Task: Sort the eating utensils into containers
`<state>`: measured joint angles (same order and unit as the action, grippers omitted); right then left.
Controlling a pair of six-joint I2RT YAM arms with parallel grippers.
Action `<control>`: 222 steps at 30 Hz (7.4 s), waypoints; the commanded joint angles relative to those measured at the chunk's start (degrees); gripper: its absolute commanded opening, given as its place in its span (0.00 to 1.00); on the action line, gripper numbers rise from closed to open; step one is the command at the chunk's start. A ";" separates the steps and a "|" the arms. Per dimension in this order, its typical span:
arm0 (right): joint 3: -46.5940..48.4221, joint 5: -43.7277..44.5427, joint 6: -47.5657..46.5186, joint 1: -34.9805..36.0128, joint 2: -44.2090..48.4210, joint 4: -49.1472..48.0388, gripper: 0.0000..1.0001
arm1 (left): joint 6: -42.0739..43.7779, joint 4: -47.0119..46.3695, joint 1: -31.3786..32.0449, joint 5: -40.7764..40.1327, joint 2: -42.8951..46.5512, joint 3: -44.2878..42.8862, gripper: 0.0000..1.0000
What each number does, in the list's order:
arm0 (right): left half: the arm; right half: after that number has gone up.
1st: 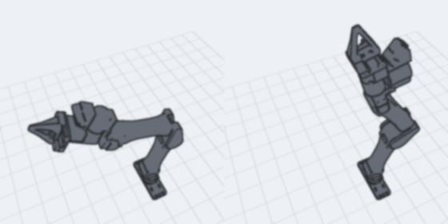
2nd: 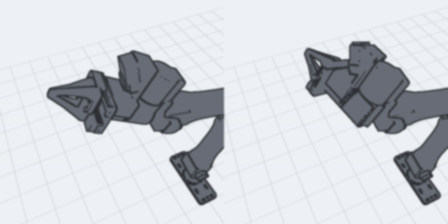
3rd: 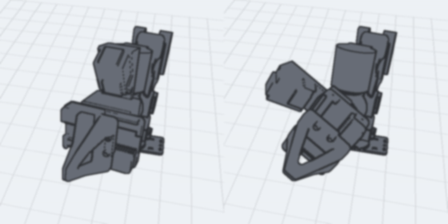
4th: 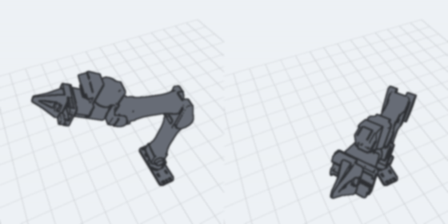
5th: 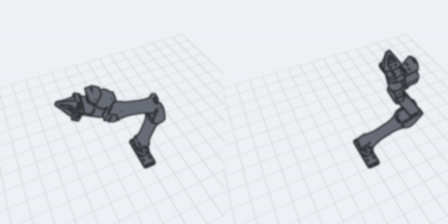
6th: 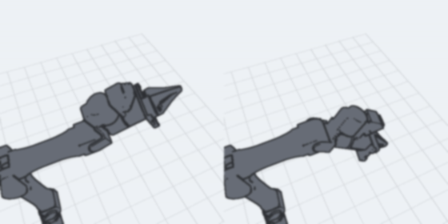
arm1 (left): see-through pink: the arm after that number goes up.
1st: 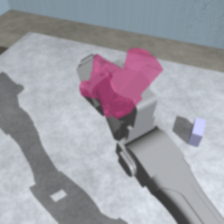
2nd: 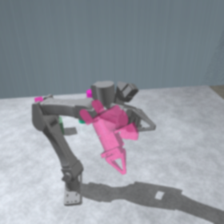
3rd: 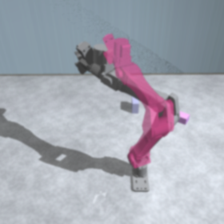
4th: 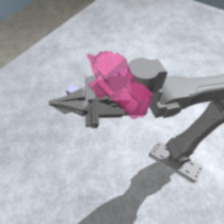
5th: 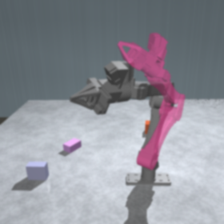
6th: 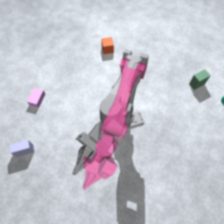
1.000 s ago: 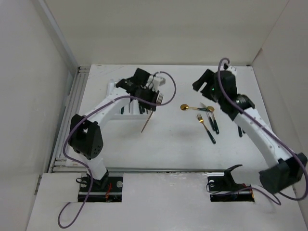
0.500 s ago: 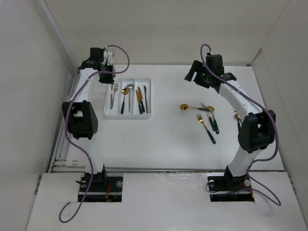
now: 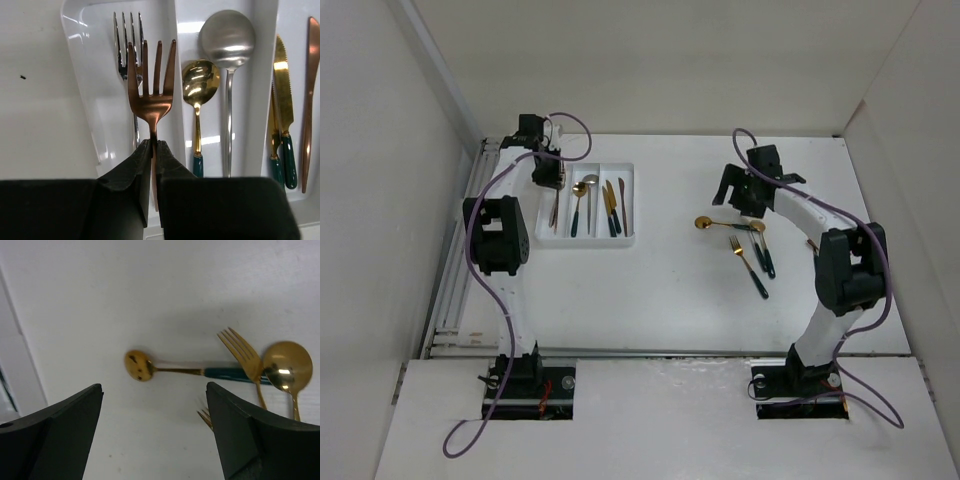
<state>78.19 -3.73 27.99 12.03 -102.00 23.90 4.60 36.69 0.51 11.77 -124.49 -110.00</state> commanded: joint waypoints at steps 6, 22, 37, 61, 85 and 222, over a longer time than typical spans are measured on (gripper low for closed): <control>-6.47 6.09 -0.92 -0.87 4.35 9.84 1.00 | -2.40 0.05 -0.78 0.01 -1.64 0.04 0.35; -17.72 14.71 8.84 1.24 9.53 21.10 0.90 | -3.37 -0.65 -0.78 -2.98 14.52 -5.40 0.32; -22.82 14.18 8.93 7.03 7.43 16.35 0.60 | -8.73 4.01 -1.30 -9.13 20.86 -15.08 1.00; -5.80 19.27 7.95 15.55 9.44 18.11 0.00 | 3.04 8.84 0.88 19.47 24.12 -7.08 0.89; 31.76 12.09 23.96 27.69 -6.37 4.23 0.00 | 7.71 9.72 18.03 26.30 23.51 3.29 0.93; 2.58 -10.46 -14.35 -5.10 14.79 3.99 0.00 | 6.73 8.75 4.40 12.89 20.86 1.27 0.79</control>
<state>76.47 6.55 18.22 4.01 -95.24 38.63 7.42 42.78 2.81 15.97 -108.05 -106.41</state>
